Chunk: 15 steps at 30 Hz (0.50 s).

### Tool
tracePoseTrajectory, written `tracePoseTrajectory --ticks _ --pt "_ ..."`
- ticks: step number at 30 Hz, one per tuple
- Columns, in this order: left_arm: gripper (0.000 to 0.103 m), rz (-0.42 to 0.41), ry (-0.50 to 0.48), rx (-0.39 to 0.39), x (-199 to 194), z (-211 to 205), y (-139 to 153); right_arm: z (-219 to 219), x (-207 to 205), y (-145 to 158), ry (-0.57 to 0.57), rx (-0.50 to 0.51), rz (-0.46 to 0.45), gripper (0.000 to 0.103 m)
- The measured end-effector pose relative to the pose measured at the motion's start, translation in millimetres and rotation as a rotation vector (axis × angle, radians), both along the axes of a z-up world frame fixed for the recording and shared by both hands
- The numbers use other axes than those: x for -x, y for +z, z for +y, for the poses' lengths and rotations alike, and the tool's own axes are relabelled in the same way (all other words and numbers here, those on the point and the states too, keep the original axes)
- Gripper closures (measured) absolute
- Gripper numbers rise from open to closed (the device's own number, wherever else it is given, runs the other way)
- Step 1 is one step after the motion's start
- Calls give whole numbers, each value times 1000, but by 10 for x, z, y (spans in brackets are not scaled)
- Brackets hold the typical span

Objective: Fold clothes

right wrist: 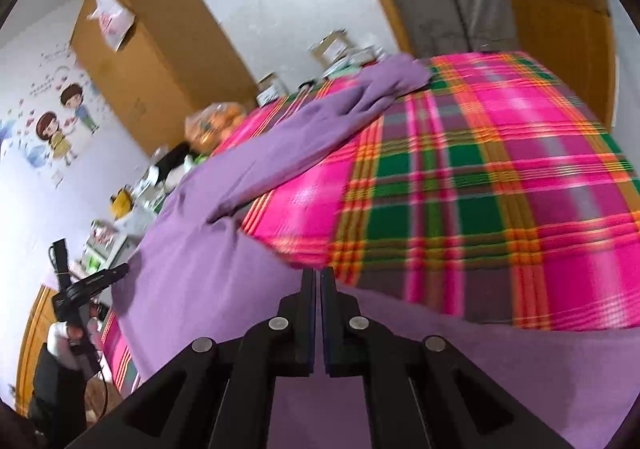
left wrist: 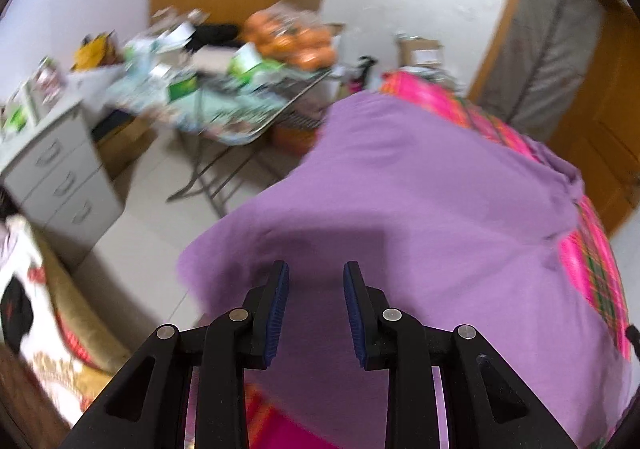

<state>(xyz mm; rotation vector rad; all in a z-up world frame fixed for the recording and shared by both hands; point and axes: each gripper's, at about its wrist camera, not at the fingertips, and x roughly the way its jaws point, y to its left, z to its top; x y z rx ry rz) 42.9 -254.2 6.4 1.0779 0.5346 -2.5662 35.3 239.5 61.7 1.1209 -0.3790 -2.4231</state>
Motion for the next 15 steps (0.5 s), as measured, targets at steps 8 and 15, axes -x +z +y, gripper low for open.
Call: tracePoseTrajectory --ticks 8,15 --pt "72 64 94 -15 -298 -233 81 -257 132 108 67 -15 15 100" --pt "50 111 243 -218 -555 -673 -48 -531 177 111 141 -10 21 100"
